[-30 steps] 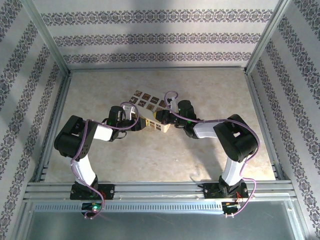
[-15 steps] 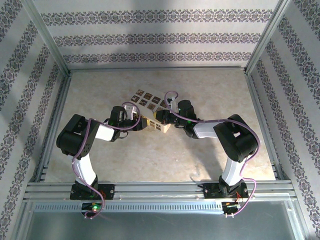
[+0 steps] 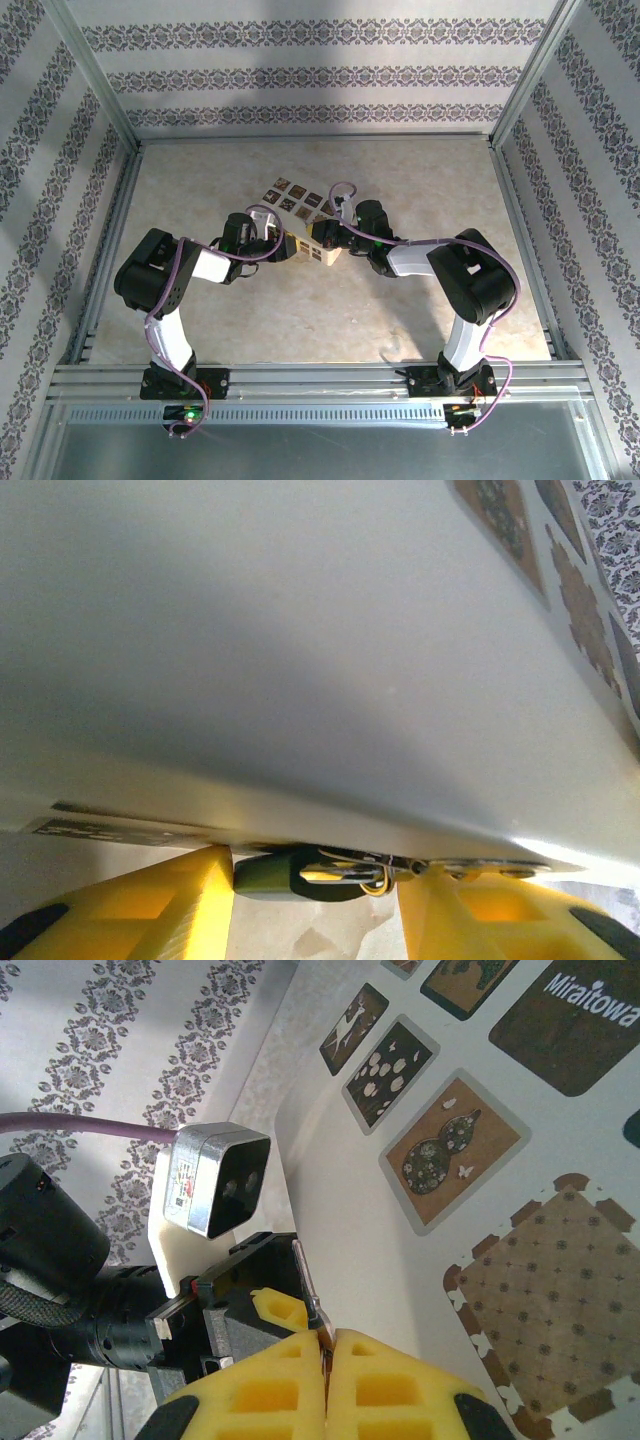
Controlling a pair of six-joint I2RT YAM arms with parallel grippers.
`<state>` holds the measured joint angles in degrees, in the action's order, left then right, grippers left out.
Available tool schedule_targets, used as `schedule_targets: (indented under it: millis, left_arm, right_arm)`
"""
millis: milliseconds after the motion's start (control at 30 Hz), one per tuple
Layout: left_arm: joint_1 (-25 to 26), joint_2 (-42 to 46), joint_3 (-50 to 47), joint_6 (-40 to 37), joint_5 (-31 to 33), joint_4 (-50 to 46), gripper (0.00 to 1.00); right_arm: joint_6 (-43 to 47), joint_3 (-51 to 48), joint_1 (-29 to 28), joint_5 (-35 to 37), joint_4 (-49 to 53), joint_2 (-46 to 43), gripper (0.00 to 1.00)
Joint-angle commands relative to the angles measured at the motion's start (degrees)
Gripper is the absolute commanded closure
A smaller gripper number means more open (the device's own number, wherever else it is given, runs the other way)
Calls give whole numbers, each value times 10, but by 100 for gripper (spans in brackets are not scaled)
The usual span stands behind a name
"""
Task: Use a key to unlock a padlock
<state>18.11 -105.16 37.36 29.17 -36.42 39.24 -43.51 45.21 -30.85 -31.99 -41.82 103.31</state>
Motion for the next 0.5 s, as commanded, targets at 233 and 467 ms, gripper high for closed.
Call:
schedule_targets:
  millis: [233, 467]
  left_arm:
    - [29, 7, 0, -14, -12, -5, 50]
    - [33, 8, 1, -18, -10, -7, 51]
  right_arm:
    - [9, -16, 2, 6, 55, 11, 100]
    - [8, -16, 2, 6, 55, 11, 100]
